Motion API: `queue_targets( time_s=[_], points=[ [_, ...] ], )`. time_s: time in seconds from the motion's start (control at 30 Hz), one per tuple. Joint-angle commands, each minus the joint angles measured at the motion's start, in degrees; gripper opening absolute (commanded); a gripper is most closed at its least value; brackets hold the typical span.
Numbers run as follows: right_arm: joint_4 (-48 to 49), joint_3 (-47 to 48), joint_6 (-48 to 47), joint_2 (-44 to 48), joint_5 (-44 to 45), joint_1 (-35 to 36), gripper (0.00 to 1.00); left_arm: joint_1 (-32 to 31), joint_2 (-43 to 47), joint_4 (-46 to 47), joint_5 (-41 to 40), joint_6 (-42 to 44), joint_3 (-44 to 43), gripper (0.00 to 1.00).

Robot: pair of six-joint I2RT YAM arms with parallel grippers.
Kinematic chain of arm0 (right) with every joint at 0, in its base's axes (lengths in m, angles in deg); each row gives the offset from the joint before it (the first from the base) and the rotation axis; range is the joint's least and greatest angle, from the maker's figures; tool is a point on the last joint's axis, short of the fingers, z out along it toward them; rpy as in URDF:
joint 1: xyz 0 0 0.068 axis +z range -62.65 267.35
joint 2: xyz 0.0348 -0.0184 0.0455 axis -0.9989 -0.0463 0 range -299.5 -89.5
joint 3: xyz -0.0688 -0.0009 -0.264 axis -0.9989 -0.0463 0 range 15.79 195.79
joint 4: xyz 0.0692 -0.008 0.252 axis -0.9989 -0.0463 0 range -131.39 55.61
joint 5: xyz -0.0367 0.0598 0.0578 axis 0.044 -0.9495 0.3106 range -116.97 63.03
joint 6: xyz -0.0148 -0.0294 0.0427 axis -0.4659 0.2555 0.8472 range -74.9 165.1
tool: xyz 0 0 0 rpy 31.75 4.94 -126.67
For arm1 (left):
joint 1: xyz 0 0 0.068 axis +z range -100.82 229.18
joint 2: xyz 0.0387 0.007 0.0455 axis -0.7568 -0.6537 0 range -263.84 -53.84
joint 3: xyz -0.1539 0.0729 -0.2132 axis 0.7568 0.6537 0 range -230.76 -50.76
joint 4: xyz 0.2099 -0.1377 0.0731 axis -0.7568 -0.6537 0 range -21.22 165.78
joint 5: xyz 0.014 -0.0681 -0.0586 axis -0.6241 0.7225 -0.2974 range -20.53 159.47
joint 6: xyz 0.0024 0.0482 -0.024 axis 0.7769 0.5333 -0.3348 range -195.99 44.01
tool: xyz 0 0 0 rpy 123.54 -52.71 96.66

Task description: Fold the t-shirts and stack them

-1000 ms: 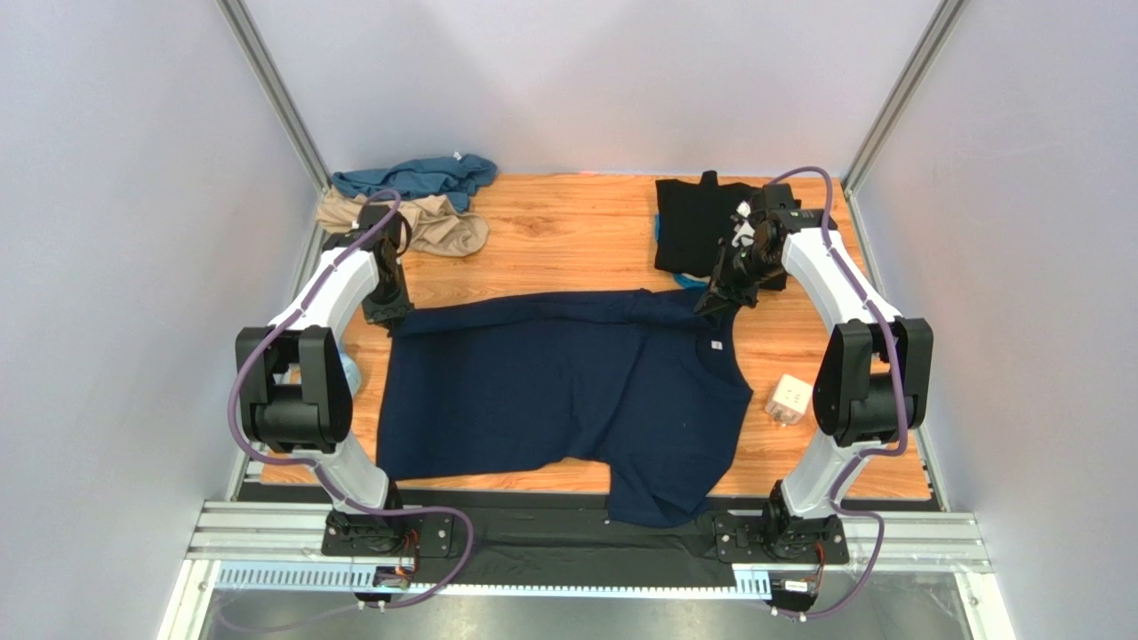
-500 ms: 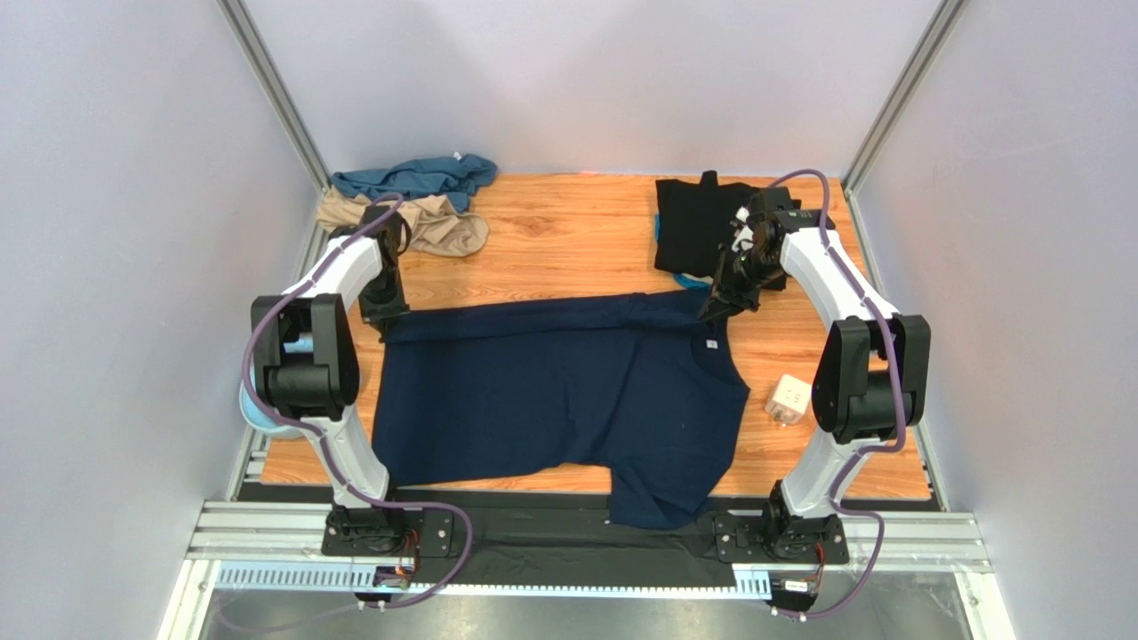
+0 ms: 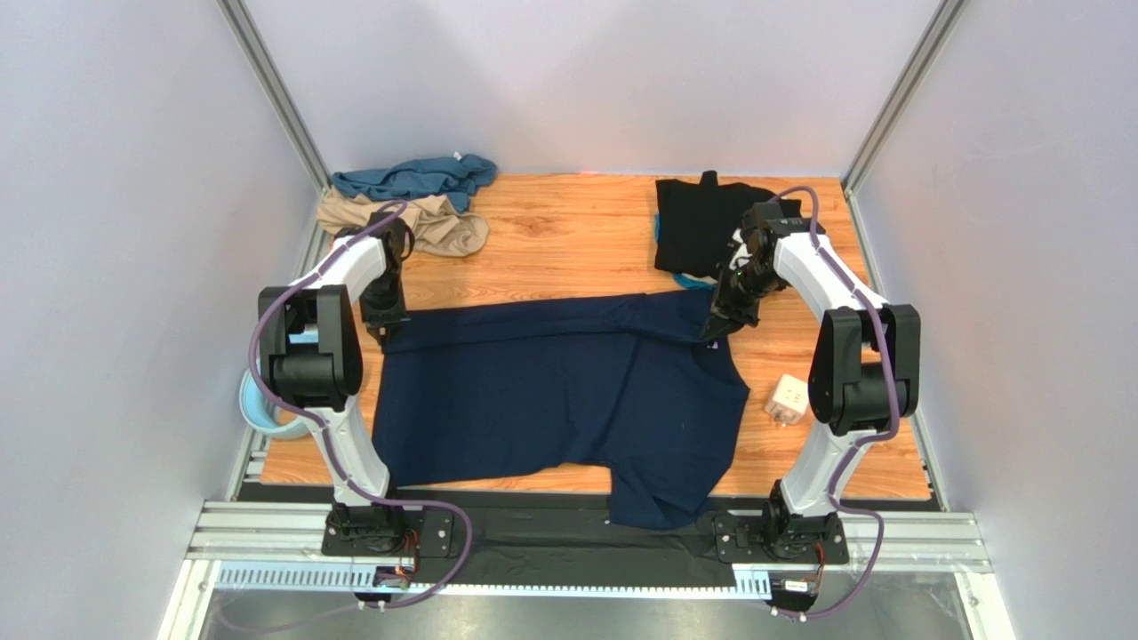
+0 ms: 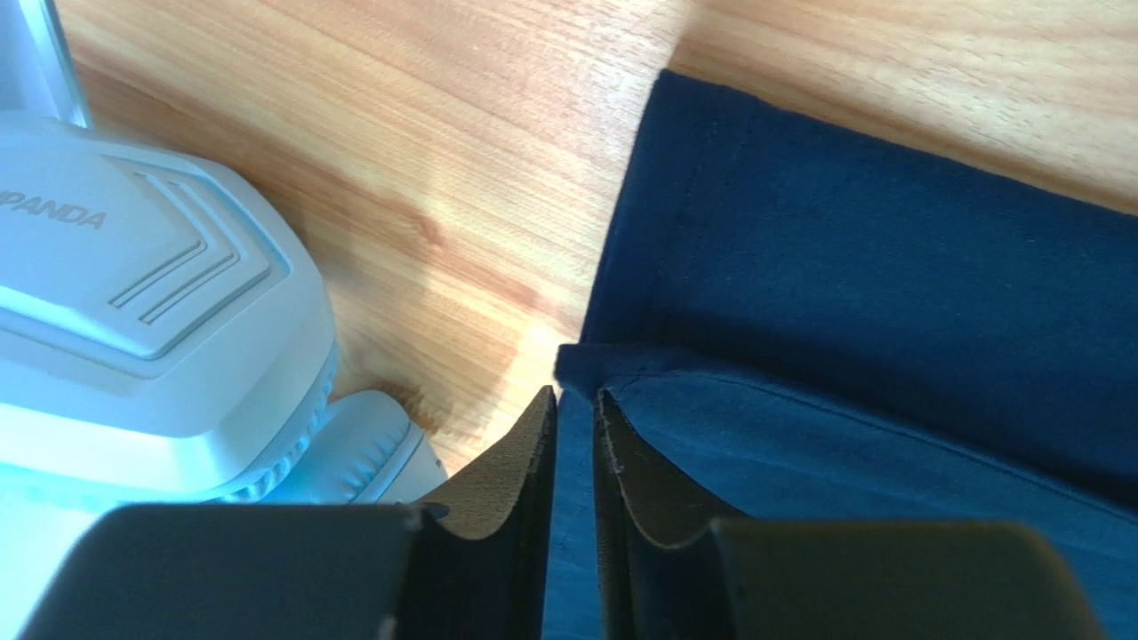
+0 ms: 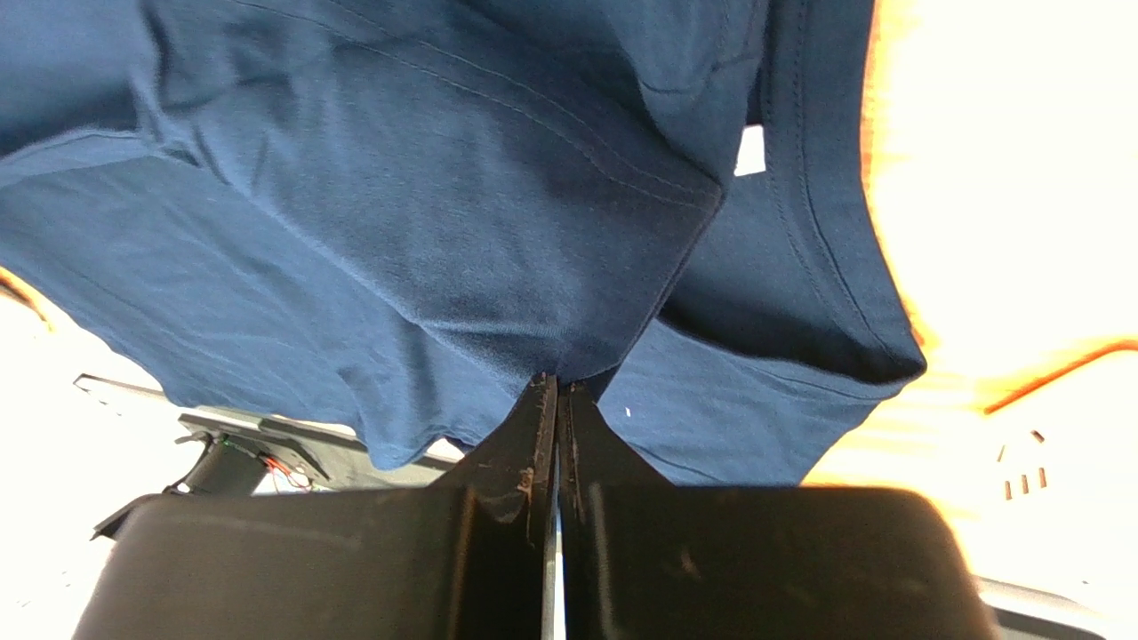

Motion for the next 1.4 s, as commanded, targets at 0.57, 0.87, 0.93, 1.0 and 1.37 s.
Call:
queue_targets(
  time_s=[0.57,0.87,0.93,1.0,1.37],
  points=[
    [2.15,13.98,5.27,-0.02,-0.36,0.91,0.28,0.02,11.1,0.21,0.12,-2.03,-5.17,0.32],
    [3.39,16.8,3.52,-13.21,-3.72,4.51,0.35,-6.04,7.76,2.15,5.41,-4.41,-7.29,0.32],
    [4.01,15.74,3.78,-14.18,-4.6,4.6,0.35,-6.48,7.93,2.59,6.02,-4.32,-6.15,0.32],
    [4.1,15.3,3.79,-15.06,-5.04,4.78,0.36,-7.01,8.37,2.85,6.02,-4.41,-5.18,0.31],
    [5.5,13.01,2.64,-15.41,0.76,5.31,0.43,-7.1,11.36,3.99,5.58,-3.53,0.1,0.31]
  ],
)
